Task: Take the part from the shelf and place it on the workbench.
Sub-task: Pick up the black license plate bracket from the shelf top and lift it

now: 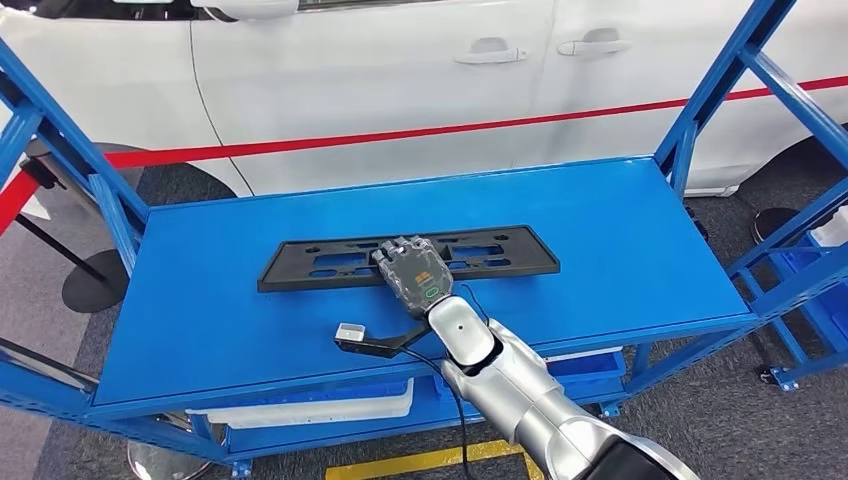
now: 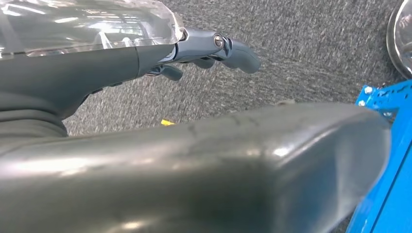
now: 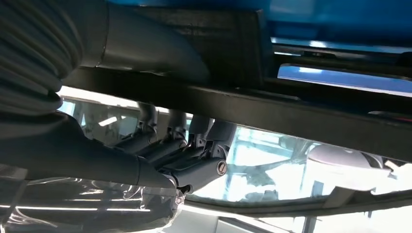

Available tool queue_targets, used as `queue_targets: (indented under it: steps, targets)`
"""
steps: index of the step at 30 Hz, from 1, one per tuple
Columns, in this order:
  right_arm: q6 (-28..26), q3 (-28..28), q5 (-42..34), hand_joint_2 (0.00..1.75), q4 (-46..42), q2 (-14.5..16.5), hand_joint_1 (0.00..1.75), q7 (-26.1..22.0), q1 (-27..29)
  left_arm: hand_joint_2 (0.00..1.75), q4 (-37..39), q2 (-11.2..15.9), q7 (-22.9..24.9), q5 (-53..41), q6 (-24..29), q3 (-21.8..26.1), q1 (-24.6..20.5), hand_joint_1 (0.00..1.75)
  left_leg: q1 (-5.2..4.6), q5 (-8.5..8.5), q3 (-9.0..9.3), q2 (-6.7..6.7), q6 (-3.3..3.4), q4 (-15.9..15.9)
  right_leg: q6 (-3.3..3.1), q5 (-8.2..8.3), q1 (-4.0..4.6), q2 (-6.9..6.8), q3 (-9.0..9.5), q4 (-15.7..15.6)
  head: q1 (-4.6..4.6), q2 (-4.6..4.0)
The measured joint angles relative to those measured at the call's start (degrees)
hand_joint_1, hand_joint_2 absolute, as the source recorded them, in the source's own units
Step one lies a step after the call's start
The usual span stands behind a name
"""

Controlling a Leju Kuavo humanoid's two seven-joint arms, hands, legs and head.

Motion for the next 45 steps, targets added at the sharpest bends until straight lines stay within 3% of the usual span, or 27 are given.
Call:
queue_targets:
  steps: [3, 6, 8, 9, 12, 14, 16, 18, 19, 22, 24, 26, 28, 30, 34, 36, 38, 39, 40, 41, 43, 45]
  targets:
    - [0.13, -0.59, -0.17, 1.75, -0.03, 0.11, 1.68, -0.13, -0.01, 0.00, 0.00, 0.10, -0.24, 0.00, -0.04, 0.00, 0.03, 0.00, 0.11, -1.43, -0.40, 0.09, -0.83, 1.61, -0.84, 0.19, -0.45, -0.09, 0.67, -0.81, -0.02, 0.00]
    - [0.34, -0.94, -0.37, 1.75, 0.05, 0.14, 1.67, -0.30, 0.15, 0.00, 0.00, 0.15, -0.51, -0.02, -0.15, -0.01, 0.08, 0.00, 0.26, -6.44, -4.90, 0.15, -1.44, 11.44, -1.47, 0.10, -0.45, -0.29, 1.04, -1.06, -0.07, 0.00]
    - [0.69, -1.04, -0.52, 1.75, 0.20, 0.14, 1.67, -0.51, 0.35, 0.00, 0.00, 0.16, -0.71, -0.04, -0.23, -0.01, 0.20, 0.00, 0.31, -7.41, -7.15, 0.16, -1.64, 15.79, -1.56, 0.00, -0.35, -0.28, 1.10, -0.97, -0.06, 0.00]
    - [0.86, -1.09, -0.62, 1.75, 0.24, 0.14, 1.68, -0.61, 0.40, 0.00, 0.00, 0.17, -0.83, -0.04, -0.30, -0.01, 0.24, 0.00, 0.31, -6.21, -6.73, 0.16, -1.64, 14.79, -1.53, -0.08, -0.34, -0.24, 1.18, -0.89, -0.07, 0.00]
    - [0.95, -1.38, -1.04, 1.75, 0.26, 0.14, 1.74, -0.76, 0.37, 0.00, 0.00, 0.24, -1.20, -0.04, -0.57, 0.00, 0.23, 0.00, 0.22, -0.88, -1.49, 0.18, -1.11, 3.87, -1.06, -0.54, -0.27, -0.04, 1.39, -0.38, -0.04, 0.00]
    - [0.42, -1.94, -2.35, 1.75, 0.20, 0.13, 1.75, -1.27, 0.50, 0.00, 0.00, 0.25, -1.56, -0.04, -0.85, -0.01, 0.20, 0.00, -0.04, -0.12, 0.15, 0.15, -0.48, 0.44, -0.52, -0.69, -0.14, 0.07, 1.31, -0.15, 0.03, 0.00]
    - [-0.68, -3.25, -6.45, 1.75, -0.60, 0.14, 1.75, -3.46, 1.24, 0.00, 0.00, 0.16, -2.18, 0.03, -1.12, -0.01, 0.26, 0.00, -0.08, 0.05, 0.28, 0.14, 0.19, 0.09, 0.08, -0.63, -0.12, 0.11, 1.30, -0.23, 0.08, 0.00]
    - [-1.52, -5.56, -15.18, 1.75, -3.56, 0.25, 1.75, -8.08, 3.21, 0.00, 0.01, -0.12, -2.84, 0.38, -1.22, 0.02, 0.35, 0.00, 0.19, 0.43, 0.48, 0.18, 0.91, -0.47, 0.67, -1.76, -0.17, 0.06, 0.80, 1.09, 0.19, 0.00]
    - [-1.63, -6.93, -20.87, 1.75, -5.93, 0.38, 1.75, -10.75, 4.61, 0.00, 0.02, -0.25, -3.08, 0.66, -1.21, 0.08, 0.37, 0.00, 0.36, 0.58, 0.56, 0.20, 1.23, -0.72, 0.93, -3.17, -0.23, 0.03, -0.15, 3.20, 0.32, -0.01]
    - [-1.21, -10.59, -39.49, 1.75, -16.19, 0.77, 1.75, -17.51, 9.17, 0.00, 0.02, -0.42, -3.08, 1.54, -0.67, 0.69, 0.47, 0.00, 0.33, 0.57, 0.50, 0.21, 1.56, -0.75, 1.54, -8.01, -0.68, -0.01, -5.02, 13.36, 0.52, -0.01]
    - [-0.75, -11.75, -47.60, 1.75, -22.69, 0.78, 1.75, -19.03, 11.06, 0.00, 0.02, -0.47, -2.69, 1.85, -0.18, 1.14, 0.54, 0.00, 0.33, 0.47, 0.56, 0.20, 1.54, -0.72, 1.76, -8.11, -0.92, -0.03, -6.43, 15.94, 0.54, 0.00]
    - [-0.19, -12.33, -51.36, 1.75, -28.16, 0.71, 1.75, -18.83, 11.90, 0.00, 0.02, -0.57, -2.43, 1.94, 0.04, 1.34, 0.62, 0.00, 0.35, 0.28, 0.79, 0.19, 1.37, -0.69, 1.72, -5.07, -1.07, -0.08, -4.52, 11.72, 0.54, 0.00]
    - [0.19, -12.71, -52.83, 1.75, -32.92, 0.63, 1.75, -18.57, 12.50, 0.00, 0.02, -0.73, -2.32, 1.97, 0.07, 1.45, 0.61, 0.00, 0.27, -0.02, 1.05, 0.18, 0.95, -0.57, 1.44, -1.60, -1.01, -0.20, -0.78, 3.97, 0.54, 0.00]
    - [0.23, -12.88, -53.24, 1.75, -36.14, 0.57, 1.75, -18.51, 13.19, 0.00, 0.02, -0.80, -2.31, 1.97, 0.08, 1.60, 0.52, 0.00, 0.08, -0.26, 1.13, 0.15, 0.37, -0.50, 1.00, -0.51, -0.73, -0.22, 1.12, -0.13, 0.52, 0.00]
    - [-0.10, -12.99, -54.29, 1.75, -39.54, 0.44, 1.75, -19.08, 14.37, 0.00, 0.02, -0.81, -2.36, 1.99, 0.14, 1.93, 0.47, 0.00, 0.26, -1.14, 1.00, 0.18, -0.97, 0.07, -0.37, -0.35, -0.71, -0.15, 1.30, -0.86, 0.47, 0.00]
    - [-0.90, -13.06, -57.07, 1.75, -41.13, 0.41, 1.75, -20.52, 14.74, 0.00, 0.02, -0.82, -2.51, 2.05, 0.05, 2.14, 0.46, 0.00, 0.38, -4.15, -1.23, 0.21, -1.35, 5.06, -0.98, -0.23, -0.85, -0.24, 1.45, -1.18, 0.42, 0.00]
    - [-1.64, -13.40, -61.74, 1.75, -43.76, 0.04, 1.75, -21.64, 15.46, 0.00, 0.02, -0.91, -2.77, 2.13, -0.07, 2.29, 0.51, 0.00, 0.39, -7.51, -4.92, 0.21, -1.54, 12.79, -1.32, -0.36, -0.66, -0.30, 1.46, -1.14, 0.42, 0.00]
    - [-1.85, -13.72, -64.37, 1.75, -45.54, -0.38, 1.75, -21.83, 15.91, 0.00, 0.02, -0.97, -2.93, 2.17, -0.10, 2.33, 0.54, 0.00, 0.39, -8.02, -6.14, 0.22, -1.56, 15.16, -1.40, -0.45, -0.54, -0.32, 1.48, -1.08, 0.42, 0.00]
    - [-1.97, -14.12, -66.97, 1.75, -47.46, -0.91, 1.75, -21.96, 16.33, 0.00, 0.02, -1.02, -3.09, 2.23, -0.13, 2.37, 0.56, 0.00, 0.38, -7.45, -6.45, 0.22, -1.50, 15.57, -1.44, -0.55, -0.45, -0.32, 1.53, -0.98, 0.43, 0.00]
    - [-2.00, -14.64, -69.49, 1.75, -49.52, -1.54, 1.75, -22.14, 16.69, 0.00, 0.02, -1.04, -3.24, 2.28, -0.13, 2.41, 0.56, 0.00, 0.38, -5.80, -5.65, 0.22, -1.33, 13.63, -1.42, -0.70, -0.38, -0.28, 1.61, -0.84, 0.43, 0.00]
    - [-1.69, -15.80, -73.69, 1.75, -53.36, -2.79, 1.75, -22.73, 17.31, 0.00, 0.02, -1.05, -3.41, 2.30, -0.07, 2.52, 0.55, 0.00, 0.22, -1.90, -2.12, 0.20, -0.74, 6.17, -1.17, -1.13, -0.25, -0.17, 1.85, -0.49, 0.44, 0.00]
    - [-1.23, -17.13, -77.05, 1.75, -56.85, -4.01, 1.75, -23.67, 18.24, 0.00, 0.02, -1.06, -3.39, 2.36, 0.03, 2.64, 0.50, 0.00, -0.11, -0.36, 0.31, 0.17, -0.14, 1.03, -0.69, -1.41, -0.14, -0.07, 1.83, -0.16, 0.45, 0.00]
